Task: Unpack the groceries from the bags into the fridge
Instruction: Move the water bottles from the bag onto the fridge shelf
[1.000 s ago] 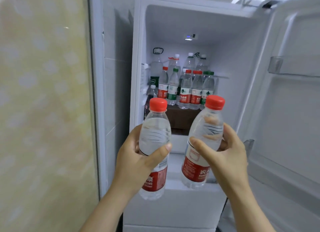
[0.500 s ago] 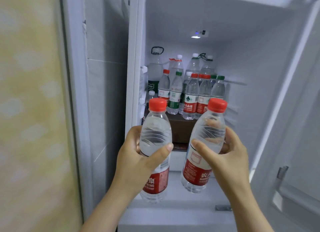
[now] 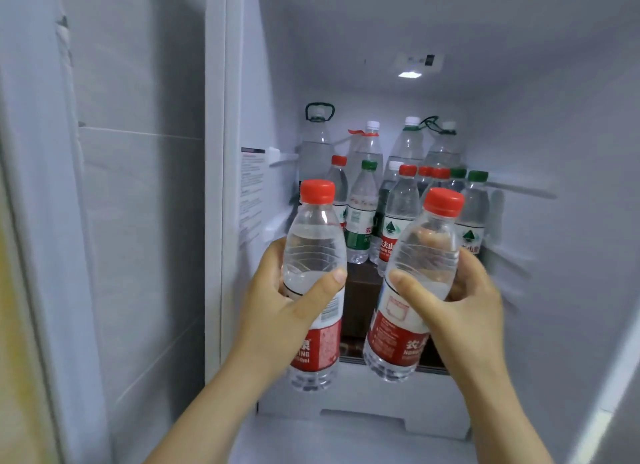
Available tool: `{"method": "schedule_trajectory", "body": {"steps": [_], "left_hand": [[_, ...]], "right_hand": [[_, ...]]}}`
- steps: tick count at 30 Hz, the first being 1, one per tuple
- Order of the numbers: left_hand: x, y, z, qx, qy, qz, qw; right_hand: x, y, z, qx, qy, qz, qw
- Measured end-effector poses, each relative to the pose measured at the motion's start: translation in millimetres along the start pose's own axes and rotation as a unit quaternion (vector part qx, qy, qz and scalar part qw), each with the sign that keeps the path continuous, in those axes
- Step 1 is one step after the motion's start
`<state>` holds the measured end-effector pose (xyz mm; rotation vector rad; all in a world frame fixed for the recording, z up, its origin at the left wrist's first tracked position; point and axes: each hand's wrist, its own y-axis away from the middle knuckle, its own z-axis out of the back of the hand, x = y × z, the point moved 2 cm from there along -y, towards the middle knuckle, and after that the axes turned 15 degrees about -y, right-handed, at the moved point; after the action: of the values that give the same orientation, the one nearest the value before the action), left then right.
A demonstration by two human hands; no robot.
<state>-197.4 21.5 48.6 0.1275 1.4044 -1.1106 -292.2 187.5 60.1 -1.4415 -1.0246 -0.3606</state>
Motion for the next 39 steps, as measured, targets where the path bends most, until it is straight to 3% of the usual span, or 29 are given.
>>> {"method": "schedule_trajectory", "body": {"steps": [16,39], "left_hand": [[27.7,-136.0,-58.4,-0.111,-0.047,-0.014,0.993],[83.7,-175.8,-78.8,-0.103,-0.058,-0.034,0.992]], "right_hand": [[-70.7,-87.9,14.5,0.008,-0.012,-0.04,0.999],[-100.2,-152.4,-31.3,0.033,0.088,0.02,0.995]]}}
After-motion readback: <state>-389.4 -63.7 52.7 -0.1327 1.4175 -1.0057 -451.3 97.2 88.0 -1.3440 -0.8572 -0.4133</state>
